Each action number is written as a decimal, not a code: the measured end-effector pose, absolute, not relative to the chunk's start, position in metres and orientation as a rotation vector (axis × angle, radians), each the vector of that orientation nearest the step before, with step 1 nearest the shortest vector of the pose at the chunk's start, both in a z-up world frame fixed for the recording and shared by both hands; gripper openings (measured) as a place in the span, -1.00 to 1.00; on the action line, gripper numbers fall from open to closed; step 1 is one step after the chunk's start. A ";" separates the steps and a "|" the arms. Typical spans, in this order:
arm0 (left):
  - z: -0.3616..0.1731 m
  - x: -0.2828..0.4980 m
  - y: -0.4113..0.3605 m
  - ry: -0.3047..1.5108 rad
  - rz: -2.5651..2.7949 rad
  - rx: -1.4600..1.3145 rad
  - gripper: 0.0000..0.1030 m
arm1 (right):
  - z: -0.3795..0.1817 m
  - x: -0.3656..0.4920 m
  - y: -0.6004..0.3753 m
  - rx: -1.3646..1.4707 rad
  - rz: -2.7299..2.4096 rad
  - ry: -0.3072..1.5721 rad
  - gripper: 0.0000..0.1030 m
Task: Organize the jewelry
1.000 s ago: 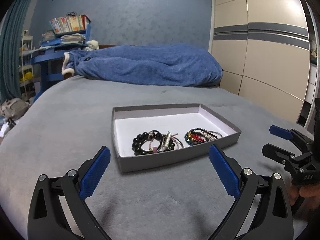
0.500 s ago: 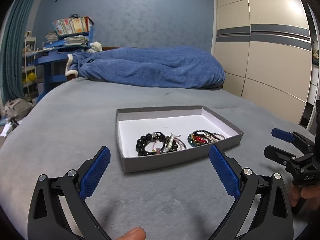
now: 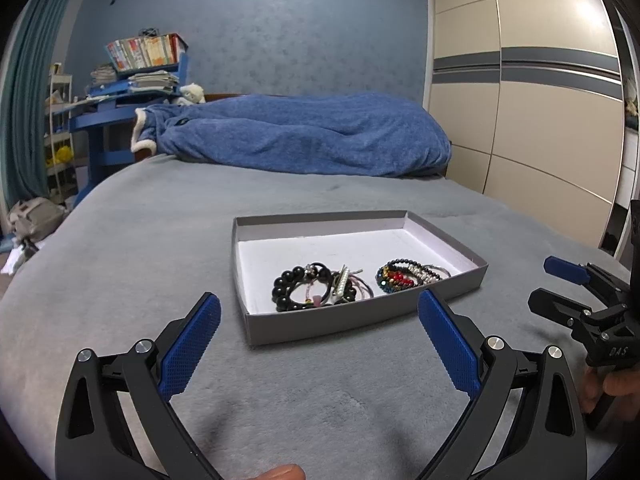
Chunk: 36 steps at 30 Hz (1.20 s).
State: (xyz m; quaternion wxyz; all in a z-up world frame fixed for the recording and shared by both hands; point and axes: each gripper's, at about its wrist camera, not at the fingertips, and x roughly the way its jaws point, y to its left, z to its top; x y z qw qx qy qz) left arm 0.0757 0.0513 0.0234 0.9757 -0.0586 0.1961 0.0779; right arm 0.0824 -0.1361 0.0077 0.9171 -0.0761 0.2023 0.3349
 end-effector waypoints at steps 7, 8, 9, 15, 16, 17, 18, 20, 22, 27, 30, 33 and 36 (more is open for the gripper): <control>0.024 0.076 0.051 0.395 0.157 -0.117 0.90 | 0.007 0.083 -0.136 -0.157 0.689 0.416 0.89; 0.024 0.076 0.051 0.395 0.157 -0.118 0.90 | 0.007 0.083 -0.136 -0.157 0.689 0.416 0.89; 0.023 0.076 0.051 0.396 0.157 -0.116 0.90 | 0.007 0.083 -0.136 -0.157 0.689 0.416 0.89; 0.023 0.077 0.051 0.398 0.156 -0.118 0.90 | 0.007 0.083 -0.136 -0.157 0.689 0.417 0.89; 0.023 0.077 0.051 0.398 0.156 -0.118 0.90 | 0.007 0.083 -0.136 -0.157 0.689 0.417 0.89; 0.023 0.077 0.051 0.399 0.156 -0.118 0.90 | 0.007 0.083 -0.136 -0.157 0.689 0.417 0.89; 0.023 0.077 0.051 0.398 0.156 -0.117 0.90 | 0.007 0.083 -0.136 -0.157 0.689 0.418 0.89; 0.023 0.077 0.051 0.399 0.156 -0.117 0.90 | 0.006 0.083 -0.137 -0.157 0.689 0.420 0.89; 0.023 0.077 0.051 0.400 0.156 -0.119 0.90 | 0.006 0.082 -0.137 -0.157 0.688 0.420 0.89; 0.022 0.078 0.052 0.403 0.153 -0.118 0.90 | 0.006 0.083 -0.137 -0.155 0.688 0.422 0.89; 0.022 0.078 0.052 0.404 0.152 -0.117 0.90 | 0.005 0.082 -0.137 -0.154 0.688 0.424 0.89; 0.021 0.078 0.052 0.404 0.152 -0.117 0.90 | 0.005 0.082 -0.137 -0.153 0.688 0.425 0.89; 0.021 0.078 0.052 0.404 0.152 -0.116 0.91 | 0.005 0.082 -0.136 -0.154 0.688 0.425 0.89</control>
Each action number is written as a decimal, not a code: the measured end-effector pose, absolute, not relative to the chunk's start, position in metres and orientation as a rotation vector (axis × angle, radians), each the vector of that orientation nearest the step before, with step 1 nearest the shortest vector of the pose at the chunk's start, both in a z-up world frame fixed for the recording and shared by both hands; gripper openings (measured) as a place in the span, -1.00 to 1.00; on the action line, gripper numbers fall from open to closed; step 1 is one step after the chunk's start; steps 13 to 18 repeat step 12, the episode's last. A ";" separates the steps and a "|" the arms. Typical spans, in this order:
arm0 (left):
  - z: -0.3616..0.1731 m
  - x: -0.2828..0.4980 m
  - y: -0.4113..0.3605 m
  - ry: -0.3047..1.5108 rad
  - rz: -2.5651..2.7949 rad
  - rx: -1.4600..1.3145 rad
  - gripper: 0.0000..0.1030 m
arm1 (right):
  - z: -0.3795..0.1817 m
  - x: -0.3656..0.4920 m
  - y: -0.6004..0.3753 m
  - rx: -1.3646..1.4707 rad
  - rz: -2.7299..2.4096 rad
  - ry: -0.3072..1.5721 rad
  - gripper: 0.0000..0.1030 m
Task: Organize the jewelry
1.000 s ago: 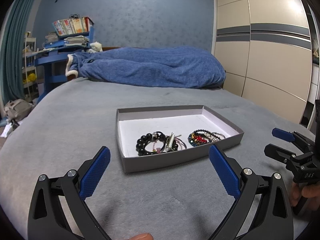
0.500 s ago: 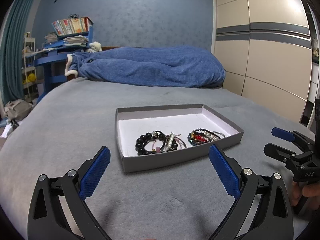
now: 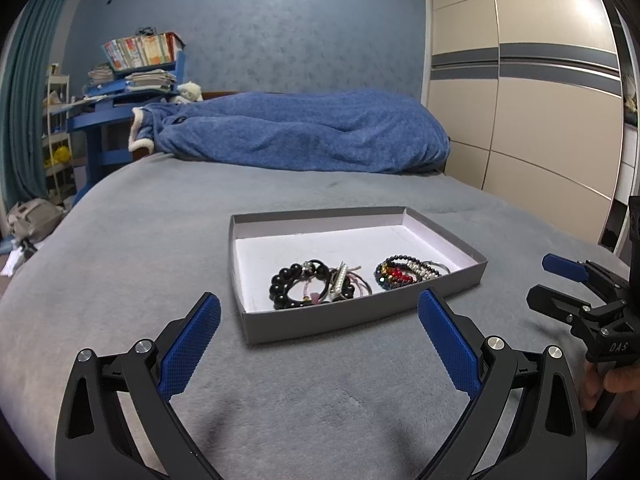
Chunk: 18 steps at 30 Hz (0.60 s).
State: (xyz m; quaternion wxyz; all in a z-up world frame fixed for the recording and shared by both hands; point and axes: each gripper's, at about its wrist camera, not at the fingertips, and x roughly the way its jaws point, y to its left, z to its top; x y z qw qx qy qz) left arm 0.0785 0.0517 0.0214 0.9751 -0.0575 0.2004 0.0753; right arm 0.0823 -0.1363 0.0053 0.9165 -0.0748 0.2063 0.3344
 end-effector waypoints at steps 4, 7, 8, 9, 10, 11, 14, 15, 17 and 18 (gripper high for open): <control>0.022 0.079 0.051 0.405 0.152 -0.117 0.91 | 0.005 0.082 -0.136 -0.154 0.688 0.424 0.89; 0.020 0.080 0.051 0.407 0.150 -0.118 0.90 | 0.006 0.083 -0.137 -0.153 0.688 0.425 0.89; 0.020 0.080 0.052 0.408 0.150 -0.118 0.90 | 0.005 0.083 -0.137 -0.153 0.687 0.426 0.89; 0.020 0.080 0.052 0.408 0.150 -0.117 0.90 | 0.006 0.083 -0.137 -0.153 0.688 0.426 0.89; 0.020 0.080 0.052 0.409 0.149 -0.117 0.90 | 0.005 0.083 -0.137 -0.153 0.687 0.426 0.89; 0.020 0.080 0.052 0.409 0.149 -0.117 0.90 | 0.005 0.083 -0.137 -0.152 0.687 0.426 0.89; 0.020 0.080 0.052 0.408 0.149 -0.118 0.90 | 0.005 0.083 -0.137 -0.152 0.688 0.426 0.89; 0.020 0.080 0.052 0.408 0.149 -0.118 0.90 | 0.005 0.083 -0.137 -0.152 0.688 0.426 0.89; 0.020 0.080 0.052 0.408 0.149 -0.118 0.90 | 0.005 0.083 -0.137 -0.152 0.688 0.426 0.89; 0.020 0.080 0.052 0.408 0.149 -0.118 0.90 | 0.005 0.083 -0.137 -0.152 0.688 0.426 0.89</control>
